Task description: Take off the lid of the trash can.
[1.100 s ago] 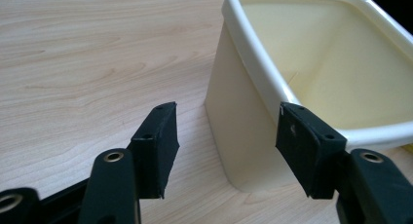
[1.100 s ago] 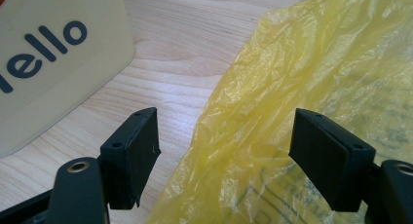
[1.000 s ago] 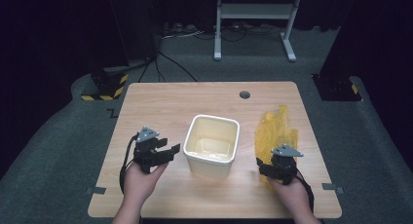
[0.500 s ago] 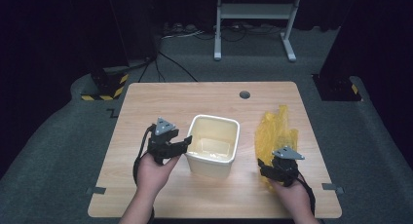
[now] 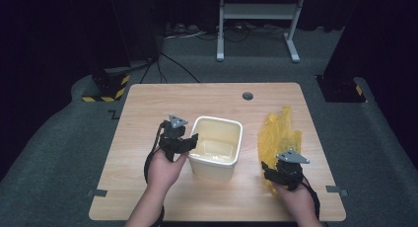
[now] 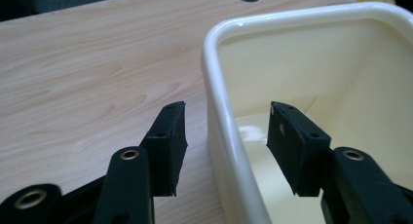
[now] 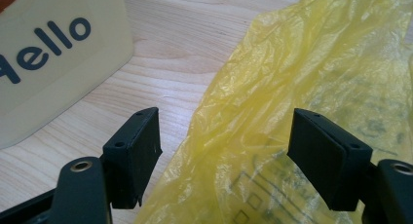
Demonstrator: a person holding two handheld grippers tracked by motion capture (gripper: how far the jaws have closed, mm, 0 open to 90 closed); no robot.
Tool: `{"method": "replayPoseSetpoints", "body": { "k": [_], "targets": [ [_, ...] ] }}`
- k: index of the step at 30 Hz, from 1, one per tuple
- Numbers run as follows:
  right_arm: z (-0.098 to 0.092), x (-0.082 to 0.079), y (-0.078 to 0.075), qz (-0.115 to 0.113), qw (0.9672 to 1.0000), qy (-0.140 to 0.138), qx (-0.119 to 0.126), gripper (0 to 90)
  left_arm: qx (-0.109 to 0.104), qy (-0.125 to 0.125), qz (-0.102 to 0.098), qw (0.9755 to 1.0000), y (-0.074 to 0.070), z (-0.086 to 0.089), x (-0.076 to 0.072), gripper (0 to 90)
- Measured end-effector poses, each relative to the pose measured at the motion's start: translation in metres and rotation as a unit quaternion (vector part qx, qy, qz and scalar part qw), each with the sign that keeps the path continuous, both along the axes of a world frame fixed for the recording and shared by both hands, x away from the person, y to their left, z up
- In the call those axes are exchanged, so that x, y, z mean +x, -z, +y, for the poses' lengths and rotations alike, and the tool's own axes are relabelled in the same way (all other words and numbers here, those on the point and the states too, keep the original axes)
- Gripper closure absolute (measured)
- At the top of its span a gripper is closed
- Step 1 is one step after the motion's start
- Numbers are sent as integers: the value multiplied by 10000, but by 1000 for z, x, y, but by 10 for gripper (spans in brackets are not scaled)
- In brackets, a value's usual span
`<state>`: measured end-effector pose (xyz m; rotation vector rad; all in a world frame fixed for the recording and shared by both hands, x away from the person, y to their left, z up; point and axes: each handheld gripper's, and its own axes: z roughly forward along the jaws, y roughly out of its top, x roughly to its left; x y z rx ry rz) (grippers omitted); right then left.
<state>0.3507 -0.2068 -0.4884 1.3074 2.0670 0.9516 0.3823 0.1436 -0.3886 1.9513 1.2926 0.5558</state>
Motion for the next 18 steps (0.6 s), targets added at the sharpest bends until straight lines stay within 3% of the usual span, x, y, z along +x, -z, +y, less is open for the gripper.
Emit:
{"method": "replayPoseSetpoints", "body": {
  "k": [3, 6, 12, 18],
  "targets": [
    [-3, 0, 0, 13, 10000, 53, 16, 276, 98, 23, -60, 9999, 1, -3, 1, 539],
    [-4, 2, 0, 11, 9999, 114, 51, 278, 47, 59, -144, 9999, 3, -3, 1, 581],
    [-3, 0, -1, -49, 9999, 92, -8, 279, 274, 26, -29, 9996, 8, -7, 7, 667],
    [-2, -5, -4, -138, 9999, 65, 52, 281, 265, 21, 42, 9996, 10, -11, 5, 720]
  ]
}}
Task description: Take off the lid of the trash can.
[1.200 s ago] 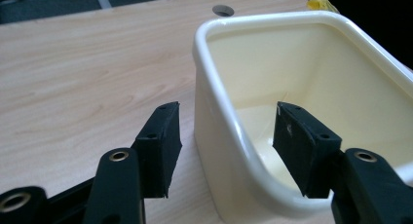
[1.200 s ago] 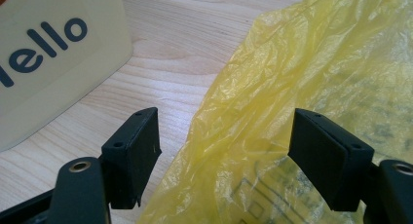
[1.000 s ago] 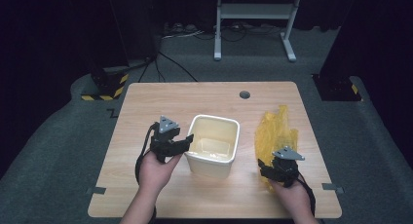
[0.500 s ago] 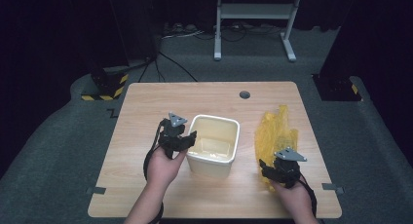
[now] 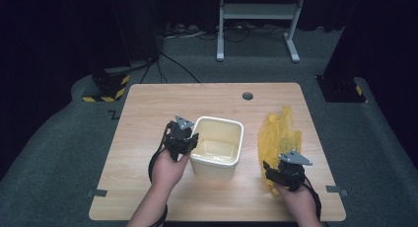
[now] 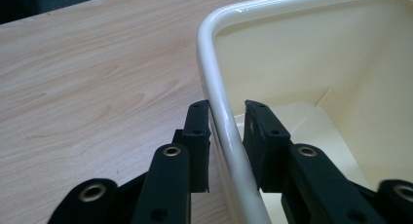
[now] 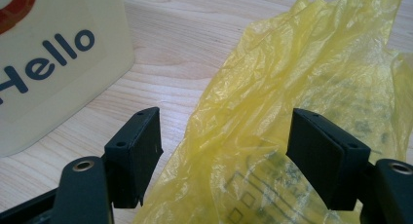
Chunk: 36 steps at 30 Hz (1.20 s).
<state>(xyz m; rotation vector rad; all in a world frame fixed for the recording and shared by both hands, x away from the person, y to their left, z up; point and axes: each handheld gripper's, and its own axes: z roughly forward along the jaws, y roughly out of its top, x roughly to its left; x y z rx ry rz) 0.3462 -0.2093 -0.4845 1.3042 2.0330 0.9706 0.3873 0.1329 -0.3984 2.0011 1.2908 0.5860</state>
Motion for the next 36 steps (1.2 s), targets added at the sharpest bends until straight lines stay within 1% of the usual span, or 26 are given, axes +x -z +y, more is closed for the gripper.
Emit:
{"method": "replayPoseSetpoints", "body": {
  "k": [1, 7, 10, 22, 27, 29, 32, 36],
  "targets": [
    [0, 0, 0, 0, 10000, -4, -8, 281, -84, -7, 32, 10000, 0, 1, 0, 724],
    [4, 1, 2, 15, 10000, -24, -53, 281, -160, -41, 8, 9999, 0, 3, 0, 739],
    [5, 1, 2, 22, 10000, -35, -72, 281, -229, 8, 33, 9997, 0, 4, 1, 746],
    [5, 1, 3, 21, 10000, -50, -83, 280, -238, -47, -68, 9997, -1, 5, 0, 765],
    [6, 1, 4, 70, 9999, -40, -61, 279, -215, -46, -114, 9997, -2, 4, -1, 770],
    [7, 1, 5, 67, 9999, -57, -75, 279, -218, -67, -148, 9996, -3, 4, -2, 774],
    [8, 0, 5, 82, 9999, -63, -76, 279, -254, -82, -260, 9993, -6, 5, -4, 785],
    [8, 0, 5, 85, 9999, -75, -90, 278, -271, -63, -252, 9993, -6, 6, -4, 793]
  ]
}}
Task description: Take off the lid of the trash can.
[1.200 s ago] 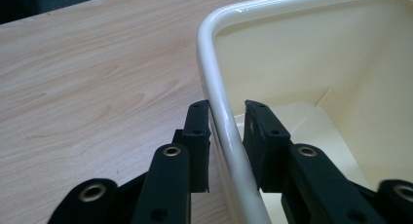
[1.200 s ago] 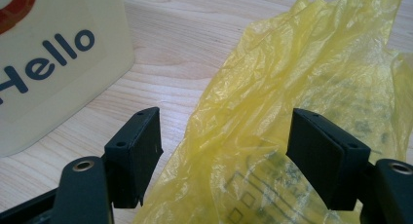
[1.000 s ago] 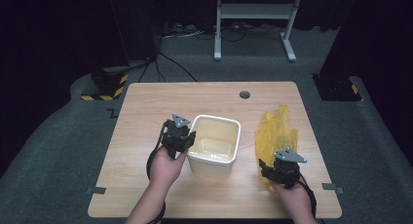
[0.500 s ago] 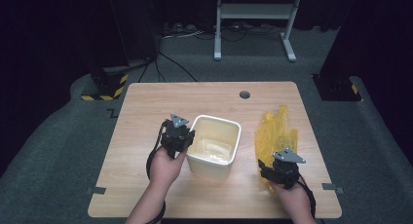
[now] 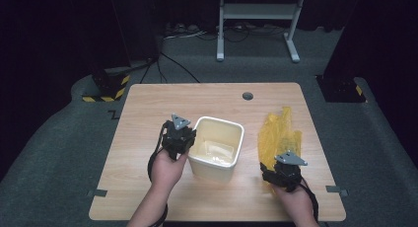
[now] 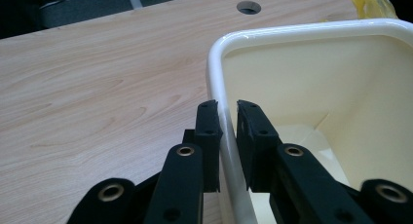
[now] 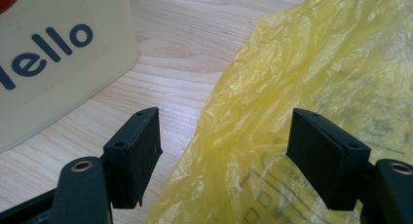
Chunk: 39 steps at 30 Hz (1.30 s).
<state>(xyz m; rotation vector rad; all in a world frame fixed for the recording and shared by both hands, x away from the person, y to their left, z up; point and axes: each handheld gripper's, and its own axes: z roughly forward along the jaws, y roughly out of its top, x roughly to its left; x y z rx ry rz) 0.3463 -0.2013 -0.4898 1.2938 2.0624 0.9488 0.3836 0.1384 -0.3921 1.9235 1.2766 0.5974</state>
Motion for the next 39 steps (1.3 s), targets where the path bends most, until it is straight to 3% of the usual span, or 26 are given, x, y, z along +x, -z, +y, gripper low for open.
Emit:
{"method": "replayPoseSetpoints", "body": {
  "k": [5, 6, 13, 39],
  "targets": [
    [-2, 0, -1, -8, 10000, 17, 18, 278, 66, 19, 189, 9998, 5, -2, 3, 729],
    [-2, 0, -1, -9, 10000, 17, 18, 278, 120, -9, 173, 9998, 5, -2, 3, 766],
    [0, 0, 0, -13, 10000, 9, -2, 276, 107, -115, 140, 9998, 4, -4, 3, 802],
    [0, 0, -1, -24, 10000, 23, -6, 276, 115, -166, 49, 9998, 4, -7, 2, 809]
  ]
}}
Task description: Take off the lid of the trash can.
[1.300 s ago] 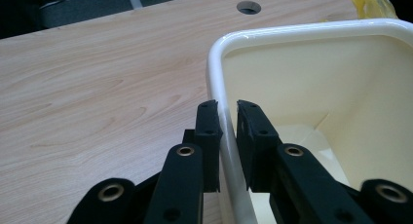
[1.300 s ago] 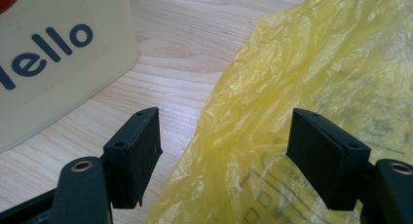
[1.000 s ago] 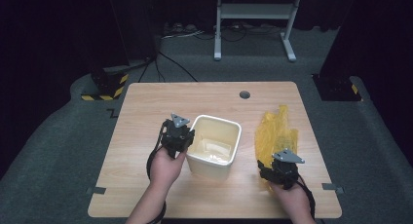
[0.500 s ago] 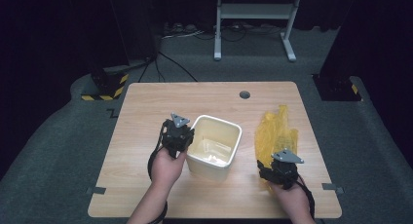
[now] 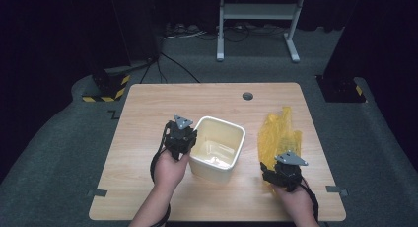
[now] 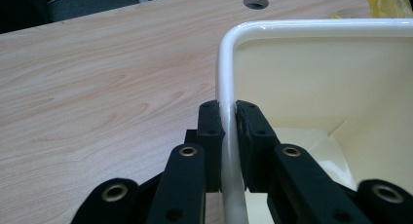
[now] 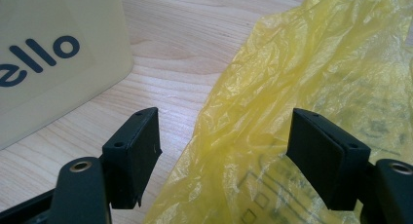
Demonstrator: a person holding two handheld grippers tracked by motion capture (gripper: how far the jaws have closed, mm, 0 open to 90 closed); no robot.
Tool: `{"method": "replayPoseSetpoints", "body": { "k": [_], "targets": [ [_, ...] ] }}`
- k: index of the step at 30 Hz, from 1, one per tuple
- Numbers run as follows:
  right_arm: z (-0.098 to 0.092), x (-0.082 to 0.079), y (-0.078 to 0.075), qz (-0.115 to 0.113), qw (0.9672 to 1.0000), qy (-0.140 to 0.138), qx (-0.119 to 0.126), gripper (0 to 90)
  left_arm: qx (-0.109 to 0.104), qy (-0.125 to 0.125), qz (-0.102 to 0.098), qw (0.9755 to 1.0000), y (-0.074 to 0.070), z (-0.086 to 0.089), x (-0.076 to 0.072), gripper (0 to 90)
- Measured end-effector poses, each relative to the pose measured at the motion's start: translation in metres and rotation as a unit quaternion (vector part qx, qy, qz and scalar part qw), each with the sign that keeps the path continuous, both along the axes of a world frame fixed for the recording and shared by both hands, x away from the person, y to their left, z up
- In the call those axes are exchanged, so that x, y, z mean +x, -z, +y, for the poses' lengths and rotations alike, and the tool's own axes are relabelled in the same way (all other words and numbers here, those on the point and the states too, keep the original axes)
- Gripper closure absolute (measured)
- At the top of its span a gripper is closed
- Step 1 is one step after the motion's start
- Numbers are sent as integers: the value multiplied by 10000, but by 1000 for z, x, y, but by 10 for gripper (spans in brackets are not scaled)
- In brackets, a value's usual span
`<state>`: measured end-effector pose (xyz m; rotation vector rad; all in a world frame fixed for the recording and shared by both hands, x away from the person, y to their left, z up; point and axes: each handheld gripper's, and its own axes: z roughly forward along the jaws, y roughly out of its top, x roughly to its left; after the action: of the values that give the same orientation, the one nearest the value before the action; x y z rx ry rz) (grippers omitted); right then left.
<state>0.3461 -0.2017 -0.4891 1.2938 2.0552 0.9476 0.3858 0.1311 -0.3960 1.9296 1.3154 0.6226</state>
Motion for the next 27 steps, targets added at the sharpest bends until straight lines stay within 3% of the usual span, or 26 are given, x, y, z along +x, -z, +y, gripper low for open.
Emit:
{"method": "replayPoseSetpoints", "body": {
  "k": [12, 27],
  "targets": [
    [0, 0, 1, 9, 10000, -15, -5, 275, 129, 5, -52, 9999, -1, -1, 0, 809],
    [2, 0, 1, 21, 10000, -27, -28, 275, 108, -46, -181, 9998, -4, 0, -3, 808]
  ]
}}
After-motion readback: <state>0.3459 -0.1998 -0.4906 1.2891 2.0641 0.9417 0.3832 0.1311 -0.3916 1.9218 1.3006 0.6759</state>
